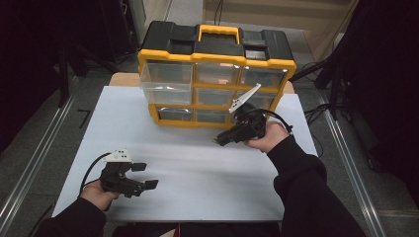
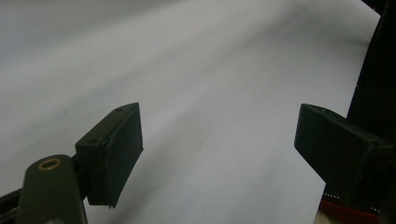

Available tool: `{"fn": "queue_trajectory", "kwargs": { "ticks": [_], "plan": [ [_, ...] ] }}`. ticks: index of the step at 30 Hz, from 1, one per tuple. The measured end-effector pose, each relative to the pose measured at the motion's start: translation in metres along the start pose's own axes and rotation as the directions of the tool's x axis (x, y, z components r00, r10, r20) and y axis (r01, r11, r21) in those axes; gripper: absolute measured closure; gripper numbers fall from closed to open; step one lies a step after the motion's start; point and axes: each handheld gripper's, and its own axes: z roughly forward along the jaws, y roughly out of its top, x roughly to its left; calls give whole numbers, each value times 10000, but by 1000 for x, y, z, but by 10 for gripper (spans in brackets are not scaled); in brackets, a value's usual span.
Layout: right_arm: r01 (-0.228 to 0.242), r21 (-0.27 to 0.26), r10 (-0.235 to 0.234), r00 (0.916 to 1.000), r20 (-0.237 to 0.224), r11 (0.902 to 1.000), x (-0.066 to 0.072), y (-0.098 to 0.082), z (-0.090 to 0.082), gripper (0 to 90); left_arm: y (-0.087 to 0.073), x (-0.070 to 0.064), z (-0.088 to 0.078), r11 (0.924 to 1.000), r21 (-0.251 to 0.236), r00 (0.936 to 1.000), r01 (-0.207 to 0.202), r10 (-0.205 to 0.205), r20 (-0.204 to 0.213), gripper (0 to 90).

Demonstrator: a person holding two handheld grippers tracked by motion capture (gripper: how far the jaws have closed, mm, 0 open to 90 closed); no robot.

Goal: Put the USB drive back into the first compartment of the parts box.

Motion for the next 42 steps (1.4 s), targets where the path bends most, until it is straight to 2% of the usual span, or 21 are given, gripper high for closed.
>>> {"fn": "queue_trajectory", "kwargs": {
  "ticks": [5, 16, 42],
  "plan": [
    [77, 146, -77, 10000, -7, 9999, 0, 8, -7, 765, 0, 0, 0, 10000, -7, 10000, 0, 0, 10, 165],
    [183, 114, -183, 9998, -1, 9998, 1, 26, -22, 766, 0, 1, -1, 10000, -59, 10000, 12, -12, 4, 165],
    [234, -301, -227, 9995, 242, 9993, 3, 66, -61, 766, 0, 0, 0, 10000, -49, 10000, 39, -39, 21, 165]
  ]
}}
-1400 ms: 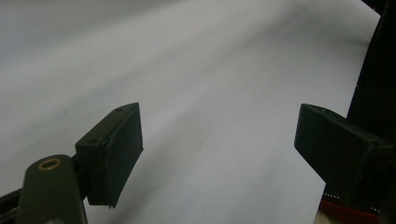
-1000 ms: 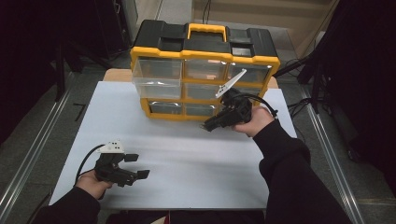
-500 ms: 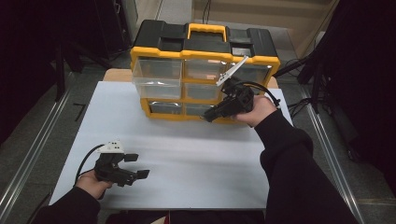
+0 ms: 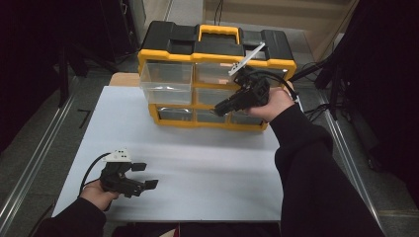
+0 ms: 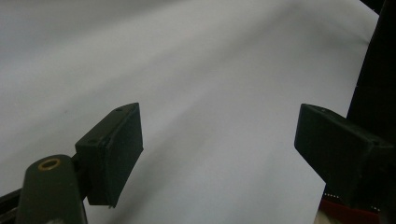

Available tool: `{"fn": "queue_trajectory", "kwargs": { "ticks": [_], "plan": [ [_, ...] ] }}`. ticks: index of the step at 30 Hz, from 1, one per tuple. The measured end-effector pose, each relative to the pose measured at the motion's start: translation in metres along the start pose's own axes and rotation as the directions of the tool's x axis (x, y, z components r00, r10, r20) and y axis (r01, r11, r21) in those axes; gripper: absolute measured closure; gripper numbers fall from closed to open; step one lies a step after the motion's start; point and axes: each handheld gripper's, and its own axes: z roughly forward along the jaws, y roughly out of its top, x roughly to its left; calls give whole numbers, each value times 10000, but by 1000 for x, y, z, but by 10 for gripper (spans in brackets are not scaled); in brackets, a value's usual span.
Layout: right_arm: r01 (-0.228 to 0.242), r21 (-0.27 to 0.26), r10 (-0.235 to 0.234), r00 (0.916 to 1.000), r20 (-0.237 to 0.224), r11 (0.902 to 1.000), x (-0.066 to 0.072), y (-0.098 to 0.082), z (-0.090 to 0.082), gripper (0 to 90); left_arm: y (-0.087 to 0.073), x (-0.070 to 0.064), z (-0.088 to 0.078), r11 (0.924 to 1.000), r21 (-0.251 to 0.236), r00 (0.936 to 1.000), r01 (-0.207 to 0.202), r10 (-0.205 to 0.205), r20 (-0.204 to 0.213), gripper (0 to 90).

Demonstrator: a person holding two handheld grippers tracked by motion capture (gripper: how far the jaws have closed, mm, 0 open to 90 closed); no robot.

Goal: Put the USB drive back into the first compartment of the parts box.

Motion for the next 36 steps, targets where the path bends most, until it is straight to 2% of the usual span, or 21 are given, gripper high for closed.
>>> {"fn": "queue_trajectory", "kwargs": {
  "ticks": [10, 17, 20, 28, 36],
  "plan": [
    [209, 24, -209, 9997, 120, 9998, 7, 21, -13, 766, 0, 0, 0, 10000, 1, 10000, -6, 6, 63, 165],
    [472, -192, -468, 9986, 239, 9987, 15, 37, -19, 766, 0, 0, 0, 10000, -8, 10000, -5, 5, 59, 165],
    [404, -151, -400, 9989, 246, 9991, 14, 44, -23, 766, 0, 0, 0, 10000, -18, 10000, -13, 13, 50, 165],
    [395, -458, -379, 9987, 343, 9982, 13, 62, -40, 766, 0, 0, 0, 10000, -1, 10000, 21, -21, 92, 165],
    [410, -519, -388, 9983, 435, 9978, 15, 75, -44, 766, 0, -1, 0, 10000, -17, 10000, 7, -6, 75, 165]
  ]
}}
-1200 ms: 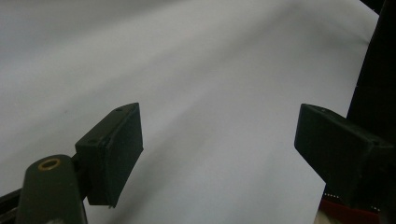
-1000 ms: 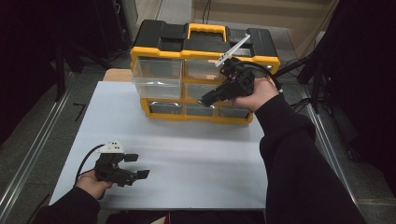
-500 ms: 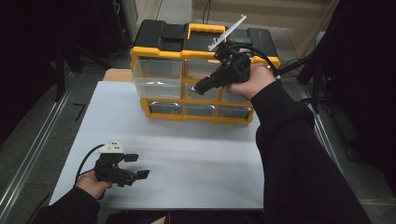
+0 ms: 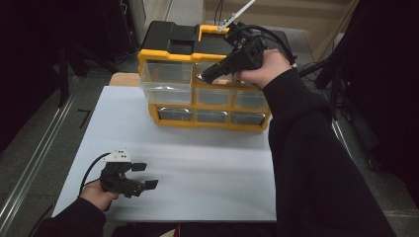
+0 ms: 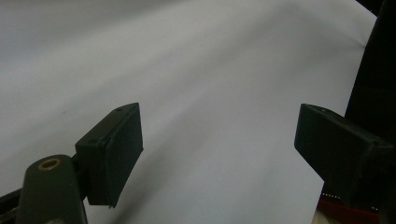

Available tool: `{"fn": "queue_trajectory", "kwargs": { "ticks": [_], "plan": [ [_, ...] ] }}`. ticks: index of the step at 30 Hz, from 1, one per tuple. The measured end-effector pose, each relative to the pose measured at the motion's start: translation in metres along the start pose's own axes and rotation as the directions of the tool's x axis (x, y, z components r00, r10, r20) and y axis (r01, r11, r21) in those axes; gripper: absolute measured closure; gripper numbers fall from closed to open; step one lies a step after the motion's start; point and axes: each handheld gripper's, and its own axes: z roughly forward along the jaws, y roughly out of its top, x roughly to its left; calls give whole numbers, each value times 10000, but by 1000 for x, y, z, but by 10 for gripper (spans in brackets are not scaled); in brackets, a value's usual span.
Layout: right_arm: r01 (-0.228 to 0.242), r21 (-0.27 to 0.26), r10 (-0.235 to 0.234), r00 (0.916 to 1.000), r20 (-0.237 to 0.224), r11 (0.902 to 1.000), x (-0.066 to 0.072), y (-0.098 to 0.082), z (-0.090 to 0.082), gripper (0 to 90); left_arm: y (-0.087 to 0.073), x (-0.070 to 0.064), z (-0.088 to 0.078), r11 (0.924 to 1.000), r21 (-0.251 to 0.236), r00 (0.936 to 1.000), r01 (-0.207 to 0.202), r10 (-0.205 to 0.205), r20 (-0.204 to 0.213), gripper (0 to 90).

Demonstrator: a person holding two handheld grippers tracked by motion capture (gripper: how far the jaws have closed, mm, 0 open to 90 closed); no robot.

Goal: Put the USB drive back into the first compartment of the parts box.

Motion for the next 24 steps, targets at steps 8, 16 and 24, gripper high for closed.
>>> {"fn": "queue_trajectory", "kwargs": {
  "ticks": [8, 16, 24],
  "plan": [
    [-51, -286, 50, 10000, -28, 9996, 1, 14, 7, 766, 0, 0, 0, 10000, 21, 10000, 6, -6, 7, 165],
    [49, -287, -49, 10000, 21, 9996, 5, 31, 17, 765, 0, 0, -1, 10000, 0, 10000, -16, 16, 12, 165],
    [-94, -182, 97, 9999, 140, 9998, 5, 42, 28, 765, 0, 0, -1, 10000, 3, 10000, -29, 29, 55, 165]
  ]
}}
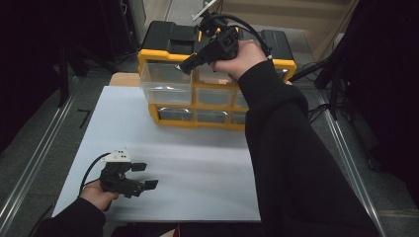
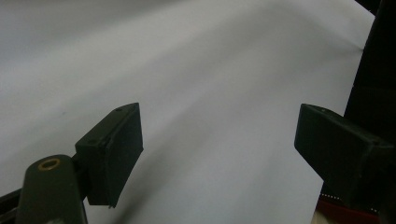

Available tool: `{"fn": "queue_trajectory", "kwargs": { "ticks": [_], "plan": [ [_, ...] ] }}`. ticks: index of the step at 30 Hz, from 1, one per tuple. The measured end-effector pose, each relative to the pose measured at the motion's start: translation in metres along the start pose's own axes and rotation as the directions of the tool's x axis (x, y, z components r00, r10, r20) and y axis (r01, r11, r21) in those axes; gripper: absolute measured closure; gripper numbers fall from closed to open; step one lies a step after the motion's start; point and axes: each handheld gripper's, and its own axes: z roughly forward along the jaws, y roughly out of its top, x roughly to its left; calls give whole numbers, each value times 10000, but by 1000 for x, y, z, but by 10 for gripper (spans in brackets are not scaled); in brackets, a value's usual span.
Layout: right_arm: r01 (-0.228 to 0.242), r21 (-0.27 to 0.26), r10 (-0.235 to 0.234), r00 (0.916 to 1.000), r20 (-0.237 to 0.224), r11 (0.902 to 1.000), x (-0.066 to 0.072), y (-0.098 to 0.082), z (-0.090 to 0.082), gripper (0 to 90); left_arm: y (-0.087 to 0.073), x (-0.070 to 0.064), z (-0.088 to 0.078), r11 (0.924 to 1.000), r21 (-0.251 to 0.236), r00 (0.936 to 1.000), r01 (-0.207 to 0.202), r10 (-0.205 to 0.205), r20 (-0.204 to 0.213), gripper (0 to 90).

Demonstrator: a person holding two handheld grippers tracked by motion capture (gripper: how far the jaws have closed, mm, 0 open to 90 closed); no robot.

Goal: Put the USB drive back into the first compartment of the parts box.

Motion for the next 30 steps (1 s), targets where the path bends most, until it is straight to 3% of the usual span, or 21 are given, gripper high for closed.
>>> {"fn": "queue_trajectory", "kwargs": {
  "ticks": [14, 16, 19, 30],
  "plan": [
    [113, 130, -116, 9995, 300, 9999, 5, 14, 25, 756, 0, 0, 0, 10000, -29, 10000, -14, 14, -25, 165],
    [111, -14, -110, 9986, 520, 9999, 5, 15, 28, 593, 0, 0, -1, 10000, -35, 10000, -8, 7, -25, 165],
    [69, -62, -64, 9970, 765, 10000, 7, 14, 30, 459, 0, 0, 0, 10000, -45, 10000, -8, 8, -28, 165],
    [-439, -374, 481, 9915, 1211, 9983, 4, -14, 8, 351, 0, 0, -1, 10000, -3, 10000, 5, -5, -36, 165]
  ]
}}
